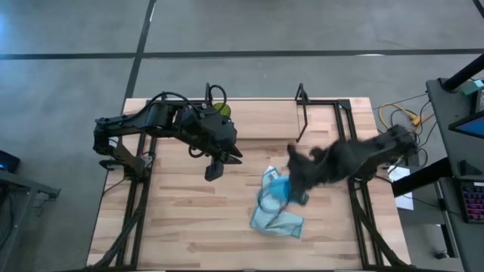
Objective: Stack small to large cups/mugs on shelf
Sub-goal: Put the blue mug on the shelf
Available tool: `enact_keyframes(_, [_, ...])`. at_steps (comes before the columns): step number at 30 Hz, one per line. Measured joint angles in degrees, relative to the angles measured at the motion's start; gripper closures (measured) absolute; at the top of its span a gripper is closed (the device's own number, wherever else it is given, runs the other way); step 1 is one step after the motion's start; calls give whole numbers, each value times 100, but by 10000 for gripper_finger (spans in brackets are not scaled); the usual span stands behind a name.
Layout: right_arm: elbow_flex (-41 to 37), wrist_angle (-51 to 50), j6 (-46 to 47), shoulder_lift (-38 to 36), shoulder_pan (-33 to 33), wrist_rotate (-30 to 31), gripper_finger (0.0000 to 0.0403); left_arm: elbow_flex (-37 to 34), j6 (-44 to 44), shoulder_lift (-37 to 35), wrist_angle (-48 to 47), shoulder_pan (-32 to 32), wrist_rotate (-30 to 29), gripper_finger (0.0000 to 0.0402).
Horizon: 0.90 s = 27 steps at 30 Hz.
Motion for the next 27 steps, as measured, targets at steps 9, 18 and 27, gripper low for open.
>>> enact_keyframes(9, [1456,149,-2034,21,-1734,1316,394,-4,-44,-2,10,0,-41,322])
enact_keyframes(18, [2175,299,-3275,783,-3516,125,394,-9,-44,-10,-36,0,-109,322])
enact_keyframes(27, [2202,307,-4124,1734,-4558,-962,394,-15,-52,-218,-77,0,-107,322])
